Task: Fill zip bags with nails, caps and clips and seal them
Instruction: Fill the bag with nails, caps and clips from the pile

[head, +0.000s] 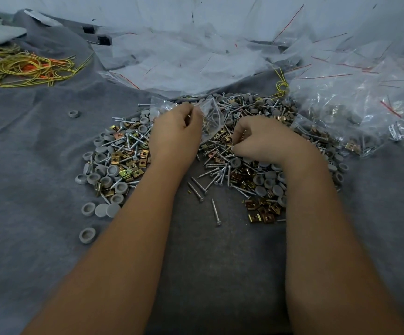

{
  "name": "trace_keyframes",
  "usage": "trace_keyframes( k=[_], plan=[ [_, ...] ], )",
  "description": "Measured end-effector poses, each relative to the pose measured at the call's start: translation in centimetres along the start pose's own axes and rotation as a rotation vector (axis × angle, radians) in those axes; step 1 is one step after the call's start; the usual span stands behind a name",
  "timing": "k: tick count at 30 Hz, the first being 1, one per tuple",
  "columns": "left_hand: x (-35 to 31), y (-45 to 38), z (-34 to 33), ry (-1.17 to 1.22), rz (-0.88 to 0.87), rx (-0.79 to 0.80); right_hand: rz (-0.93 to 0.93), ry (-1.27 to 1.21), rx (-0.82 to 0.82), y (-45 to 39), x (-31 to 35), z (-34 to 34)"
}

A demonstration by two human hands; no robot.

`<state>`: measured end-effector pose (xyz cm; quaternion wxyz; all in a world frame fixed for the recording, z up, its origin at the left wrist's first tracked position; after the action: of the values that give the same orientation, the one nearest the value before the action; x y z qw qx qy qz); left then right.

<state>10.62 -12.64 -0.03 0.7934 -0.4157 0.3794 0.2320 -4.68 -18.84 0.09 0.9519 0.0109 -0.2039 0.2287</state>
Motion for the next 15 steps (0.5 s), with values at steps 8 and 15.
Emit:
trace_keyframes(
  k=[8,15],
  plan=[
    [-0.1,0.1,-0.1,-0.015,-0.011,0.015,0.088,-0.108,-0.273,-1.0,0.9,1.2],
    [-0.3,0.1,-0.2,-0.038,-0.024,0.022,0.182,-0.552,-0.654,-0.1,2.4,4.3]
  ],
)
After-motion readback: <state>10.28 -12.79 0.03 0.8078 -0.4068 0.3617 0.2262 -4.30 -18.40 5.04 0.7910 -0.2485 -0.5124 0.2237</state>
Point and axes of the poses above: each hand's wrist, its own y-axis away from the middle knuckle, its own z-axis out of the back of the hand, x = y × z, the point moved 10 cm from there along -y, towards the middle knuckle, and after that the axes turned 14 degrees about -x, right-handed, at the moved point
